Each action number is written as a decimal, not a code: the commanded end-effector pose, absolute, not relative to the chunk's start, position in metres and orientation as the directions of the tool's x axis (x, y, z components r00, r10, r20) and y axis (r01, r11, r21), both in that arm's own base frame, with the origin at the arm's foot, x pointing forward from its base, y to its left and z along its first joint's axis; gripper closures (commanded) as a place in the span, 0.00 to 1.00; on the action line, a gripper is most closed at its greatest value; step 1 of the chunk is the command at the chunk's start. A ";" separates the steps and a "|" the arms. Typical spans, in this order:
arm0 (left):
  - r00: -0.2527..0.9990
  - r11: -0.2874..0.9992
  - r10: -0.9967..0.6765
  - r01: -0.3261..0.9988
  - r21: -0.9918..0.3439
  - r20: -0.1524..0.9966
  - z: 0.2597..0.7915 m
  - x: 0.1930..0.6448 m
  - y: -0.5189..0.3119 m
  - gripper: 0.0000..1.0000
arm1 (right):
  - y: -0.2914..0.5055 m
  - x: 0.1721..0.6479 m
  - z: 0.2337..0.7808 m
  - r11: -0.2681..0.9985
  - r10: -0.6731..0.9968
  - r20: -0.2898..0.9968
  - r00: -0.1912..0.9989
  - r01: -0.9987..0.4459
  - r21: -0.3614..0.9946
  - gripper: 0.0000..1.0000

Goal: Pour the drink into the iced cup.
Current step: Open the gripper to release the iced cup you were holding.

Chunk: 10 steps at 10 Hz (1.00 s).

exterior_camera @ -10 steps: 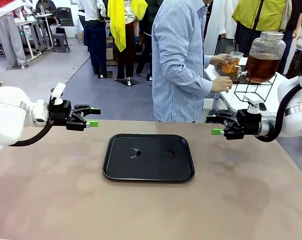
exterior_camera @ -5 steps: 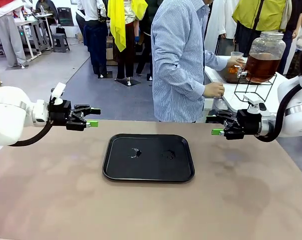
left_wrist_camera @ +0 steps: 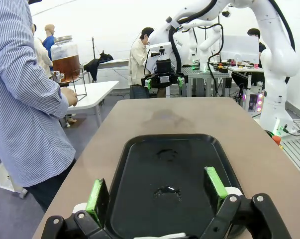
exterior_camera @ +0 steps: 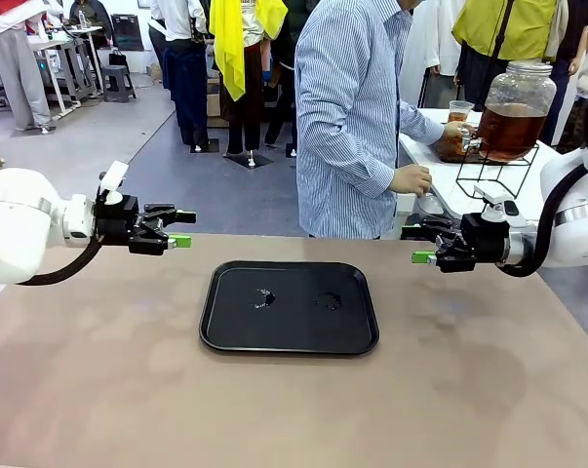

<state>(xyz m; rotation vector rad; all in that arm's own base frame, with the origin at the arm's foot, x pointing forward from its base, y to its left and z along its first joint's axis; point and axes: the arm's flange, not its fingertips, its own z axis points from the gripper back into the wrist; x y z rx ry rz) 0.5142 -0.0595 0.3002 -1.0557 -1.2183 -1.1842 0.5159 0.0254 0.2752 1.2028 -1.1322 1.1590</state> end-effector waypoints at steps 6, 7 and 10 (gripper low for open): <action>-0.019 0.108 -0.082 0.994 0.028 0.996 0.302 0.515 -0.060 0.00 | 0.027 0.517 0.278 0.017 0.043 0.996 0.077 -0.997 0.077 0.00; -0.019 0.108 -0.082 0.994 0.028 0.996 0.302 0.515 -0.060 0.00 | 0.027 0.517 0.278 0.017 0.043 0.996 0.077 -0.997 0.077 0.00; -0.019 0.108 -0.082 0.994 0.028 0.996 0.302 0.515 -0.060 0.00 | 0.027 0.517 0.278 0.017 0.043 0.996 0.077 -0.997 0.077 0.00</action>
